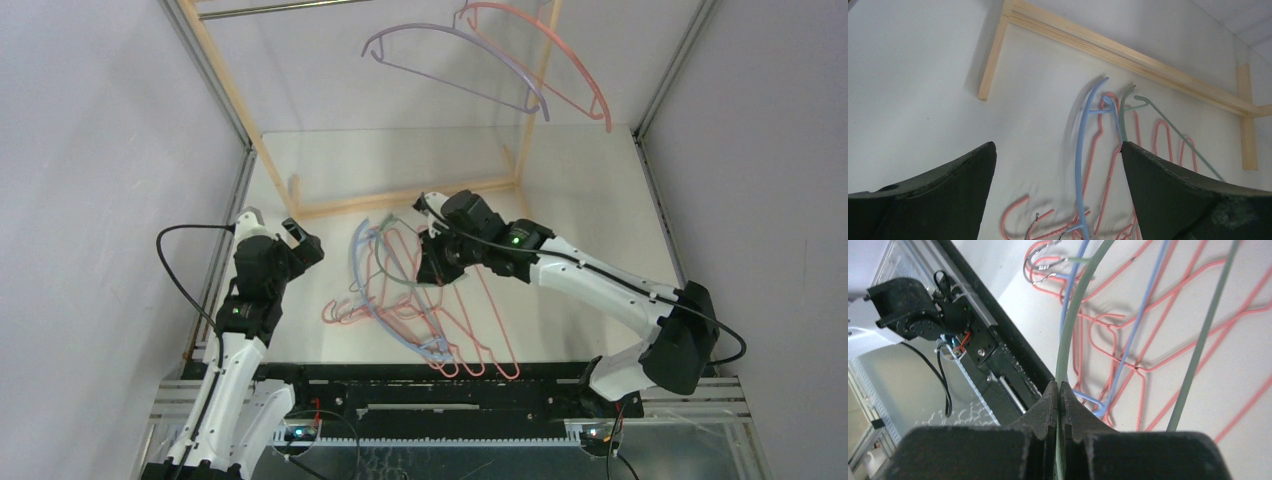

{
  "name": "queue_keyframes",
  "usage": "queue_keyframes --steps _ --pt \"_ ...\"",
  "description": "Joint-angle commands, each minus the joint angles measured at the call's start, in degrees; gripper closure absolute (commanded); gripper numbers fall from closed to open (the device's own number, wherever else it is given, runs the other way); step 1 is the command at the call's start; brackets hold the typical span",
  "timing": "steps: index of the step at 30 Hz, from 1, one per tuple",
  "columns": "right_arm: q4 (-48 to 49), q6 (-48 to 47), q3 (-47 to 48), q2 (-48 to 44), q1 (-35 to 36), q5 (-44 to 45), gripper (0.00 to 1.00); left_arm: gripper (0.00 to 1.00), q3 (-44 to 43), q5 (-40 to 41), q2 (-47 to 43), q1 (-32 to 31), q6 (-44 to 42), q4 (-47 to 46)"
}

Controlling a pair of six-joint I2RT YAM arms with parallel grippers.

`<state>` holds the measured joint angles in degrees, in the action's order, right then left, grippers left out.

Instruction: Organize the hangers

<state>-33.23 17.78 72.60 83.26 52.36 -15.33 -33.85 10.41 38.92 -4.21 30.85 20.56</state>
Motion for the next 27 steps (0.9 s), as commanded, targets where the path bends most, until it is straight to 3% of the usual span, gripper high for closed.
queue_keyframes --steps 1,15,20,26,27 --pt "-0.5 0.8 2.0 -0.5 -0.9 2.8 1.00 0.00 -2.4 0.8 -0.9 0.4 -1.2 -0.9" --pt "-1.5 -4.7 -6.5 6.6 5.1 12.2 0.99 0.01 -1.0 0.5 -3.8 0.4 -0.2 0.5" --pt "-1.1 -5.5 -8.9 7.6 7.4 14.0 0.62 0.01 -0.4 0.6 -4.0 0.4 0.2 0.5" --pt "2.2 -4.3 -9.0 10.1 10.5 13.5 0.57 0.00 0.4 0.7 -4.0 0.4 0.8 0.5" --pt "2.7 -4.1 -9.0 11.0 10.9 13.4 0.52 0.00 0.5 0.7 -4.0 0.3 0.8 0.5"
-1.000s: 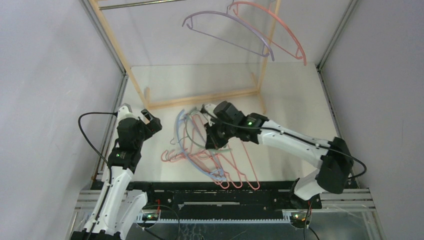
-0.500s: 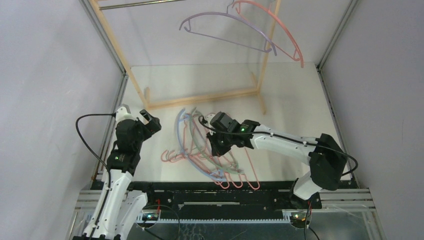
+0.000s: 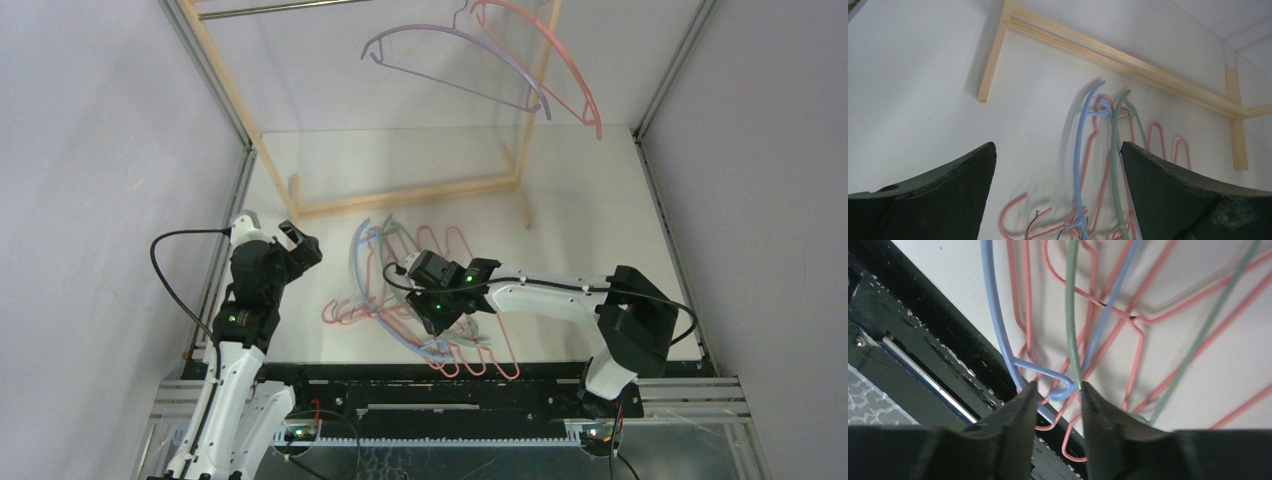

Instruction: Organize the hangers

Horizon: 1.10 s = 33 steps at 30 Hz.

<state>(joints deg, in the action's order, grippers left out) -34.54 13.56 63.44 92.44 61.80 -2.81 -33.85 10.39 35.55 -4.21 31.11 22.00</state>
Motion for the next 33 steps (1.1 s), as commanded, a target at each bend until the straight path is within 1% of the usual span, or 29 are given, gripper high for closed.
queue_keyframes --steps 1,7,12,16,17,21,22,23,26,29,33 --pt "4.9 0.2 0.2 2.6 1.8 0.7 0.45 0.00 0.6 0.7 -0.6 0.4 0.5 -0.9" --pt "8.0 0.5 0.2 5.7 1.8 1.6 0.38 0.01 0.8 0.6 -0.7 0.4 0.0 0.0" --pt "9.4 -0.5 0.2 7.7 0.7 4.4 0.38 0.00 0.9 0.7 -0.4 0.4 -0.3 0.5" --pt "10.2 -1.5 0.2 9.4 0.0 5.1 0.41 0.01 1.0 0.7 0.2 0.4 -0.5 0.4" --pt "10.2 -1.6 0.2 9.7 -0.3 4.9 0.43 0.01 1.0 0.8 0.3 0.4 -0.5 0.3" --pt "10.4 -2.5 0.2 11.1 -0.5 4.0 0.60 0.00 1.2 1.0 1.2 0.4 -0.7 -0.2" --pt "10.3 -2.7 0.2 11.2 -0.4 4.1 0.66 0.00 1.3 1.0 1.4 0.4 -0.8 -0.5" --pt "10.1 -2.7 0.2 11.3 -0.2 4.5 0.78 0.00 1.3 1.0 1.6 0.4 -0.7 -0.7" --pt "9.4 -3.0 0.2 9.8 0.1 5.5 0.99 0.00 1.1 1.0 2.3 0.3 -0.6 -1.3" --pt "8.4 -3.9 0.3 6.5 -0.2 4.1 1.00 0.00 0.9 1.0 2.8 0.4 -0.5 -1.9" --pt "6.7 -1.8 0.3 -0.1 -3.6 -2.2 1.00 0.00 0.8 1.3 3.0 0.4 -0.5 -2.6"
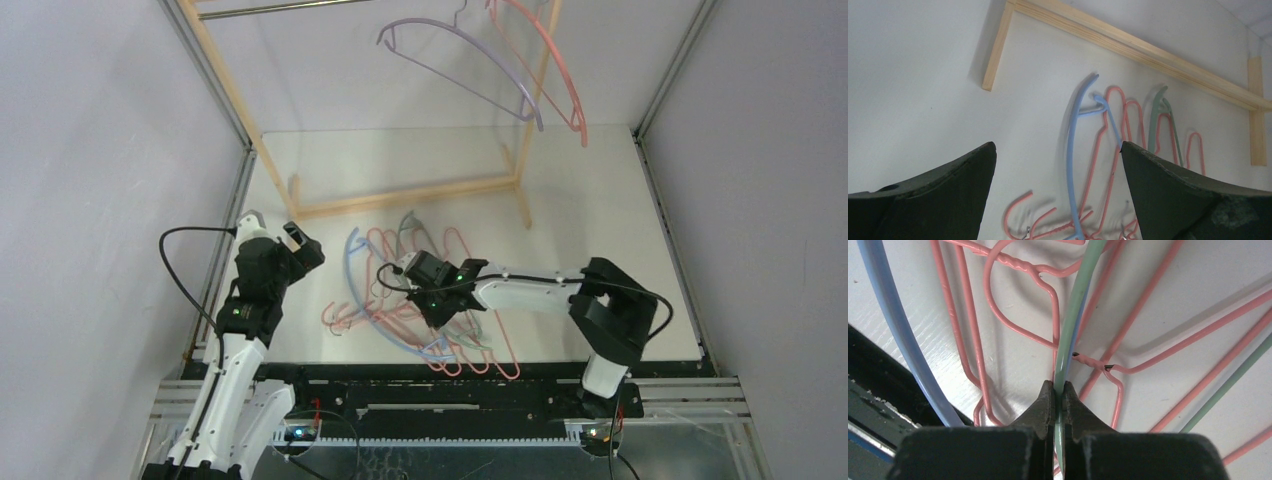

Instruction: Organize the hangers

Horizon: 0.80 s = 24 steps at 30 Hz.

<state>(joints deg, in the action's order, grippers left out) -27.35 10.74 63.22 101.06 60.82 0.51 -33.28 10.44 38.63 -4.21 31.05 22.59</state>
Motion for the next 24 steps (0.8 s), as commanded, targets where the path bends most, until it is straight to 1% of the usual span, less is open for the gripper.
queue_keyframes --steps 1,5,9,11,15,17,20,24 --pt "-1.2 2.0 0.8 -10.4 -4.2 -7.2 1.00 0.00 0.3 1.4 -0.1 0.4 -0.5 -3.4" --pt "-1.9 4.9 2.6 -17.5 -11.2 -18.2 1.00 0.00 -0.1 1.2 0.4 0.4 -0.3 -4.3" --pt "-4.5 4.9 7.0 -17.6 -15.4 -29.9 1.00 0.01 -0.6 0.6 1.2 0.4 -0.2 -5.2" --pt "-5.3 5.1 9.6 -16.5 -15.4 -32.8 1.00 0.01 -0.7 0.3 1.5 0.3 -0.2 -5.7" --pt "-2.7 7.8 13.1 -16.0 -15.2 -34.6 1.00 0.00 -1.1 0.2 1.5 0.4 -0.1 -5.8" --pt "-1.2 9.8 17.1 -15.2 -15.4 -36.6 1.00 0.00 -1.1 0.0 1.5 0.4 -0.1 -5.8" --pt "0.5 12.5 27.0 -12.0 -15.5 -39.0 1.00 0.00 -0.7 -0.2 1.2 0.4 0.3 -5.8" --pt "6.5 19.0 41.5 -4.2 -16.3 -42.8 1.00 0.00 -0.4 -0.8 0.8 0.4 0.5 -5.8"
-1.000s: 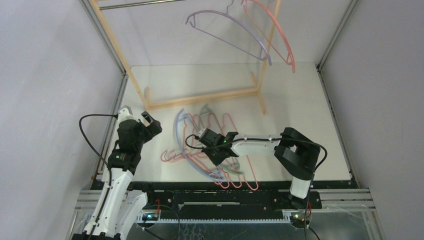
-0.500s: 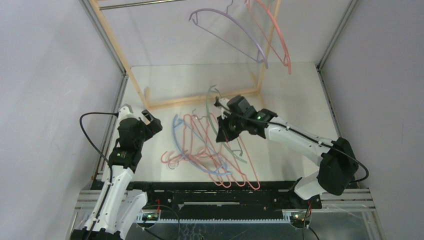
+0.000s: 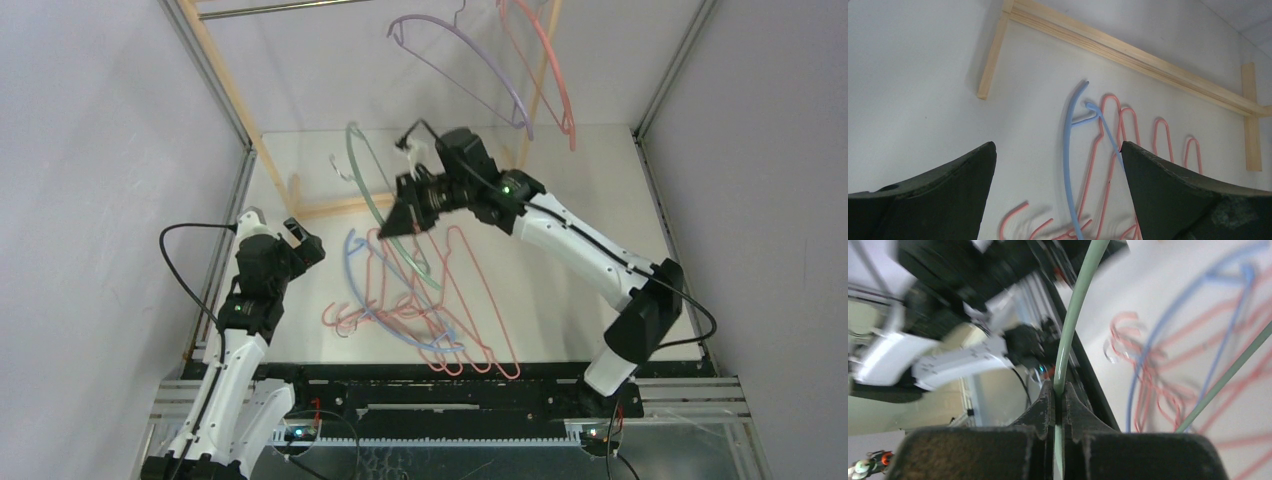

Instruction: Organize the hangers

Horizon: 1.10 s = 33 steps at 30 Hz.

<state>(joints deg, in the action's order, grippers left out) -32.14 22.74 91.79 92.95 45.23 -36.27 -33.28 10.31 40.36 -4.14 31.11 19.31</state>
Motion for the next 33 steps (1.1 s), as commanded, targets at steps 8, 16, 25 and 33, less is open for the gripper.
queue_keyframes --steps 8,16,25,33 --pt "22.4 18.2 35.9 19.0 -2.9 -7.8 1.00 0.00 -1.3 -0.6 -1.4 0.4 -0.5 -1.1" --pt "32.6 28.8 43.4 26.8 -6.3 -2.3 1.00 0.00 -1.1 -1.3 -1.7 0.3 -1.0 -0.3" --pt "37.6 32.7 50.2 31.6 -9.2 2.3 1.00 0.00 -0.7 -0.3 -1.6 0.3 -3.0 1.0" --pt "34.6 29.1 48.5 29.3 -9.4 3.1 1.00 0.00 -0.4 -0.6 -0.4 0.4 -3.2 -0.2"
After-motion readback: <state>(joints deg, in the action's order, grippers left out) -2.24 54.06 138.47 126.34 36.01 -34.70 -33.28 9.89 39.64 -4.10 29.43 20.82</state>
